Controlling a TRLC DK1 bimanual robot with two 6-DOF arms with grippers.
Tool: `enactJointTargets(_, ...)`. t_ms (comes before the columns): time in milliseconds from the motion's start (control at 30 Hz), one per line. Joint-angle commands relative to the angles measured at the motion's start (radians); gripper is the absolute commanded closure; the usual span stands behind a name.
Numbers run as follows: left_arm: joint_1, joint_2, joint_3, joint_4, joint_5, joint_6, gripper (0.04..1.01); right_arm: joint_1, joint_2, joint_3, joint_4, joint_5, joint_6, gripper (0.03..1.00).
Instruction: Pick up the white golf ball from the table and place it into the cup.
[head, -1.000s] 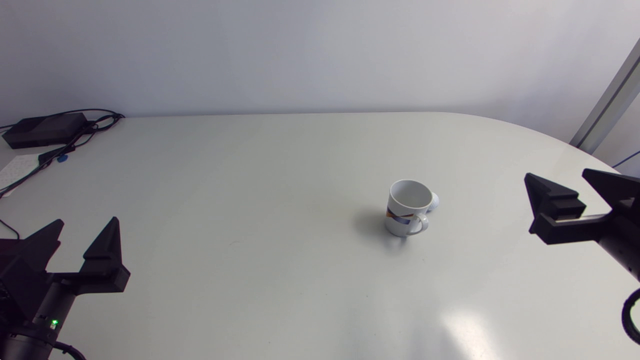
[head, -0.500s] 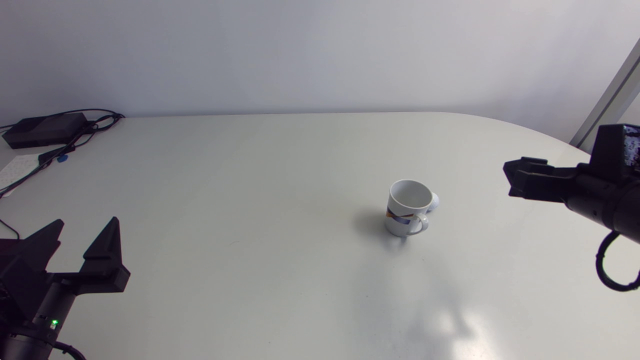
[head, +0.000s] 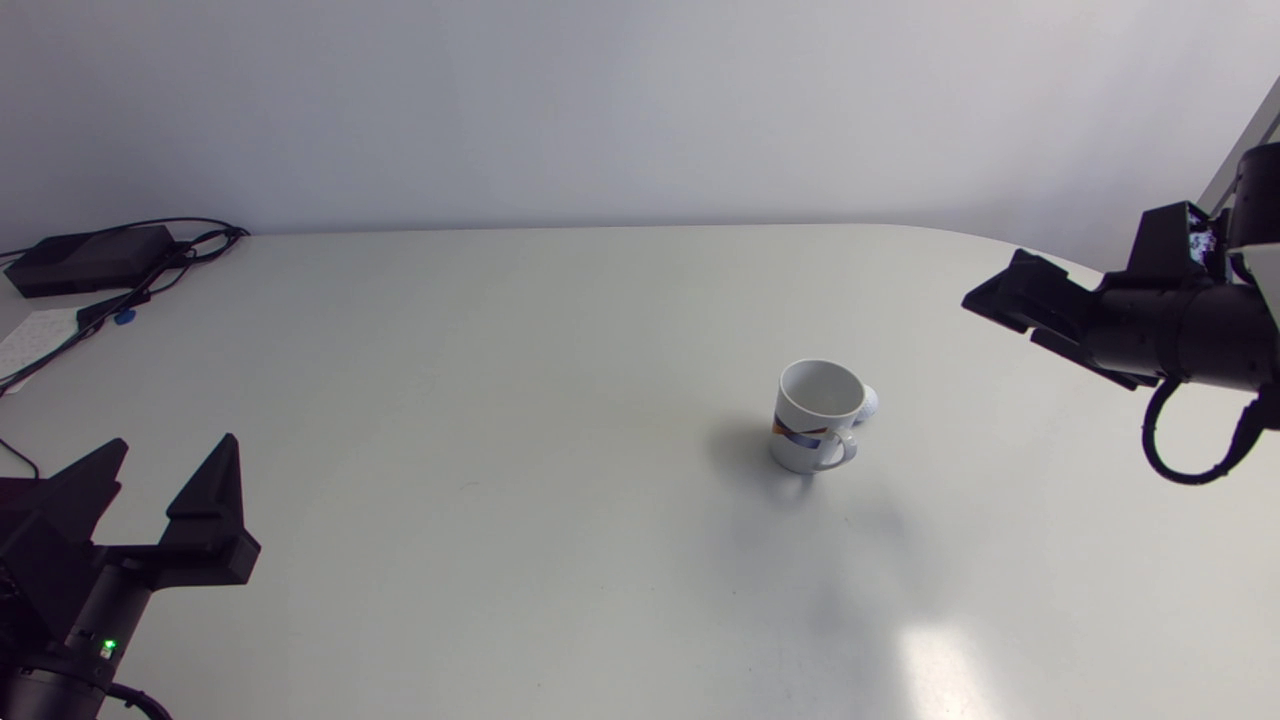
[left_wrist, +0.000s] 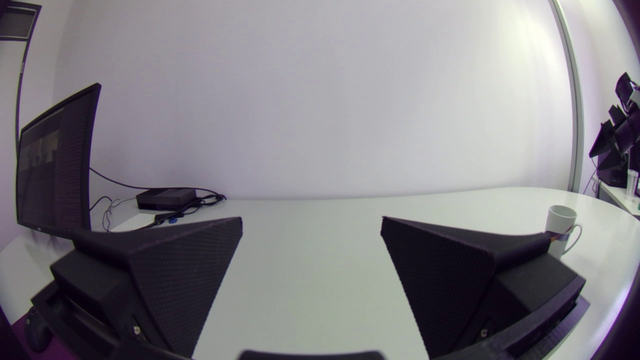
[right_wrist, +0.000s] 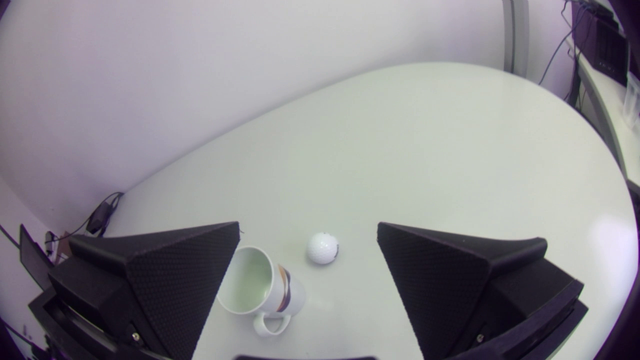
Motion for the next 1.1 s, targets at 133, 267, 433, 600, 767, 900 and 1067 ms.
enactJointTargets(133,-0.006,-0.016,-0.018,-0.006,0.011,0.008,0.051,-0.029,0.162,0.133,-0.141,-0.086,0.084,0.067)
enactJointTargets(267,-0.006,-0.016,-0.018,-0.006,0.011,0.008,0.051,-0.04,0.208,0.198,-0.218,-0.045,0.083,0.067)
enactJointTargets(433,-0.006,-0.016,-0.018,-0.006,0.011,0.008,0.051,-0.049,0.272,0.265,-0.256,-0.103,0.003,0.067)
enactJointTargets(600,-0.006,-0.016,-0.018,-0.006,0.011,0.008,0.051,-0.067,0.383,0.353,-0.298,-0.117,-0.046,0.067)
enactJointTargets(767,-0.006,-0.016,-0.018,-0.006,0.011,0.008,0.051,-0.069,0.473,0.423,-0.336,-0.082,-0.13,0.067)
enactJointTargets(900,-0.006,-0.016,-0.018,-0.006,0.011,0.008,0.051,-0.064,0.533,0.48,-0.373,-0.083,-0.127,0.067)
enactJointTargets(1067,-0.006,-0.016,-0.018,-0.006,0.011,0.008,0.051,-0.037,0.608,0.592,-0.508,-0.094,-0.152,0.067)
